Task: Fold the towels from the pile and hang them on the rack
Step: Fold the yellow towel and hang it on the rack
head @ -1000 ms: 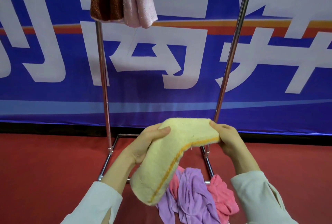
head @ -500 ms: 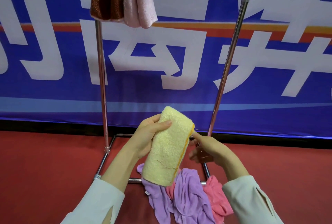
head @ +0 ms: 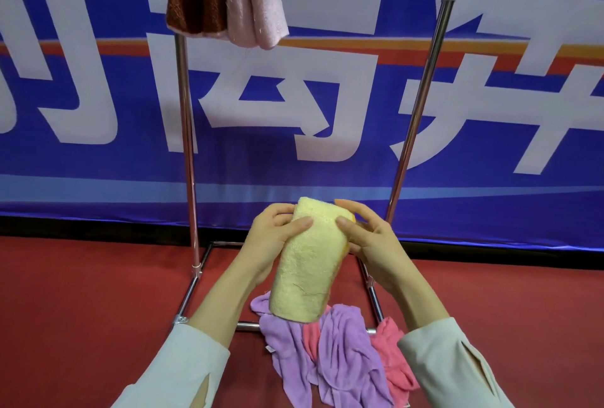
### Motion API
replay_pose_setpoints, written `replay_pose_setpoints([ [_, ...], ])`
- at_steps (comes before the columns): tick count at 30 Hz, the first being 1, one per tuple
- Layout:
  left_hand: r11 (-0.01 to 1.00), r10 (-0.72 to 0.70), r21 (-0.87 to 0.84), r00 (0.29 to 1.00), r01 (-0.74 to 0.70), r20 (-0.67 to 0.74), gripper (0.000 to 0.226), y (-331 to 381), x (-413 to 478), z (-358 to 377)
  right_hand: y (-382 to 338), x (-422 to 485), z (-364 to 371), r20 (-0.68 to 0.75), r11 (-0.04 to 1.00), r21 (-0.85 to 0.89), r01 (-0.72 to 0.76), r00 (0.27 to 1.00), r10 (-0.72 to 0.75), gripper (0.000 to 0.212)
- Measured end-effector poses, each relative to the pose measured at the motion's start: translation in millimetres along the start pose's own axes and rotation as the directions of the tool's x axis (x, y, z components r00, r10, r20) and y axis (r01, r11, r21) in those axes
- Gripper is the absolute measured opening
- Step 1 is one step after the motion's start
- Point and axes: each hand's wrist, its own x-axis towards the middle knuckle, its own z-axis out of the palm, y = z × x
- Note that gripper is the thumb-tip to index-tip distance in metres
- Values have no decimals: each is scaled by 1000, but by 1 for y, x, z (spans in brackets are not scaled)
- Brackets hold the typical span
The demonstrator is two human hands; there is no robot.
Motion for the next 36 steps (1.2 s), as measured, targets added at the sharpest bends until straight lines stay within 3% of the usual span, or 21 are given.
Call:
replay_pose_setpoints([
  [3, 999, 37, 6, 998, -37, -51, 43, -5, 1, 4, 1, 2, 1, -63, 996, -91, -26, 998, 20, 29],
  [6, 996, 83, 44, 997, -83, 12, 50, -8, 0, 3, 3, 3, -2, -57, 958, -280, -57, 997, 43, 64],
  [8, 989, 117, 81, 992, -120, 44, 54, -10, 1, 3, 3, 4, -2, -86, 914, -401, -55, 996, 22, 75],
  [11, 981, 153, 113, 986, -160, 68, 59, -12, 2, 4, 2, 7, -2, -125, 860, -508, -51, 992, -15, 73],
  [17, 969, 213, 121, 976, -217, 45, 61, -10, 2, 1, -4, 5, -1, -98, 753, -658, -2, 992, -83, 48],
  [20, 943, 276, 182, 961, -278, 38, 59, -6, 1, 2, -5, 2, -3, -37, 791, -610, 55, 995, -97, 39],
  [23, 930, 323, 195, 946, -311, -36, 60, 0, 2, 0, -13, -6, -3, 0, 953, -300, 47, 999, -49, 27],
  [26, 987, 151, 75, 985, -144, -89, 59, 1, 7, -8, -23, -11, -1, 16, 997, -80, -15, 1000, 17, 21],
  [28, 994, -108, -5, 994, 108, 32, 71, -4, 8, -13, -26, -10, 1, 11, 998, 19, -58, 998, 58, 23],
  [30, 948, -308, -26, 932, 319, 189, 92, -11, 4, -10, -26, -9, 4, -22, 993, 71, -93, 995, 94, 22],
  [32, 898, -379, -110, 877, 425, 295, 86, -16, -1, -2, -24, -6, 6, -90, 992, 77, -96, 991, 103, 24],
  [36, 888, -350, -172, 869, 426, 349, 57, -15, -4, 5, -9, 5, 6, -339, 994, -46, -99, 938, 77, 42],
])
